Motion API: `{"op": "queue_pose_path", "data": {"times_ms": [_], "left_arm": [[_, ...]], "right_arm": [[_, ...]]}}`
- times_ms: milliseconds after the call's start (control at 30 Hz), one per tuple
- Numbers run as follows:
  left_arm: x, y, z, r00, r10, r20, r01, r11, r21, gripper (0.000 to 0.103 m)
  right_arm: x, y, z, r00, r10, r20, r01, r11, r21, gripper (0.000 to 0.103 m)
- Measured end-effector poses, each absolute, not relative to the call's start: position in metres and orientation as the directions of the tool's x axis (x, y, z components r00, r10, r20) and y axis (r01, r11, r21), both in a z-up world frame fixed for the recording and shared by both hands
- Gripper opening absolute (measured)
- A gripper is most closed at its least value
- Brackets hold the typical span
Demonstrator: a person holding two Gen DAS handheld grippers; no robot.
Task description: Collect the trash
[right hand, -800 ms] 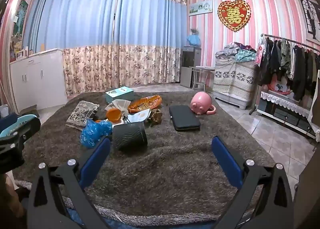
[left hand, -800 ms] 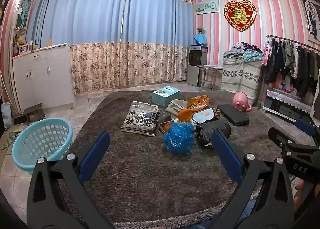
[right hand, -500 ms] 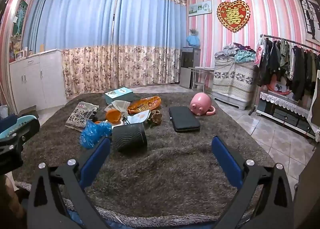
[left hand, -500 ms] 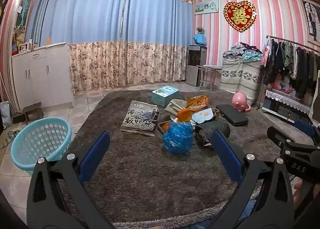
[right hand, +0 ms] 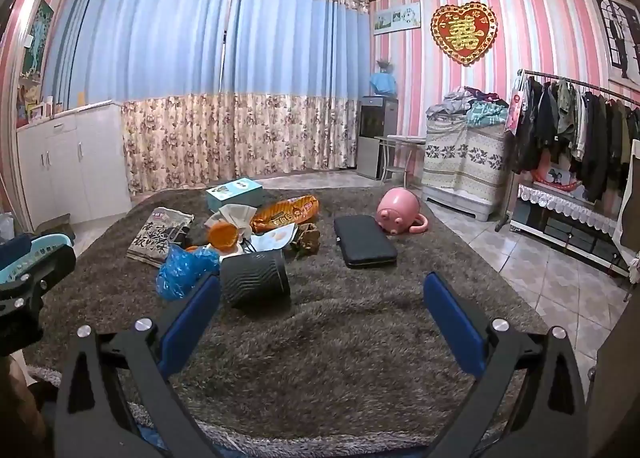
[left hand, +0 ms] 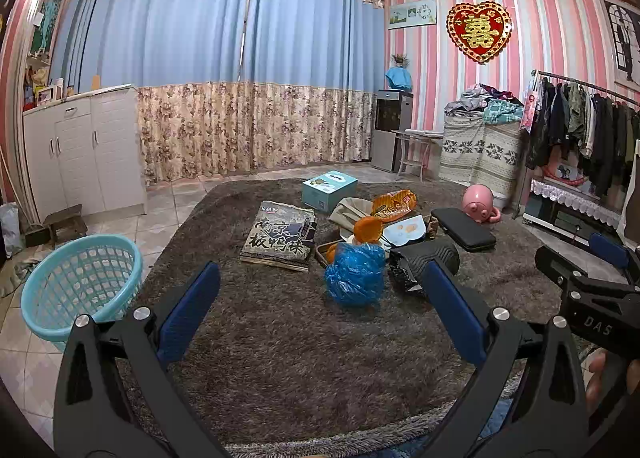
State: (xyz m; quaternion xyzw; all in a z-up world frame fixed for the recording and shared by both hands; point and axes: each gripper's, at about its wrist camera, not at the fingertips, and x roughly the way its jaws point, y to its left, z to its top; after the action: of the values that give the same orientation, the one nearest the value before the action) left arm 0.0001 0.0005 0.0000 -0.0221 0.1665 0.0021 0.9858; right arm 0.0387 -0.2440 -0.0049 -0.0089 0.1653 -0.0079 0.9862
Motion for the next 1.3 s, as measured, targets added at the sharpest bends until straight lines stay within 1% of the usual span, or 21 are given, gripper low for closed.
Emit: {"op": "queue_pose_path", "data": {"times_ms": [1300], "left_arm": [[0.0002, 0.0006, 0.0, 0.945, -0.005, -0.328, -0.011, 0.999, -0.047, 0.099]], "right_arm": [[0.042, -0.2421, -0.009, 0.942, -0.018, -0.336, 0.01, 1.0, -0.027, 0.099]]}}
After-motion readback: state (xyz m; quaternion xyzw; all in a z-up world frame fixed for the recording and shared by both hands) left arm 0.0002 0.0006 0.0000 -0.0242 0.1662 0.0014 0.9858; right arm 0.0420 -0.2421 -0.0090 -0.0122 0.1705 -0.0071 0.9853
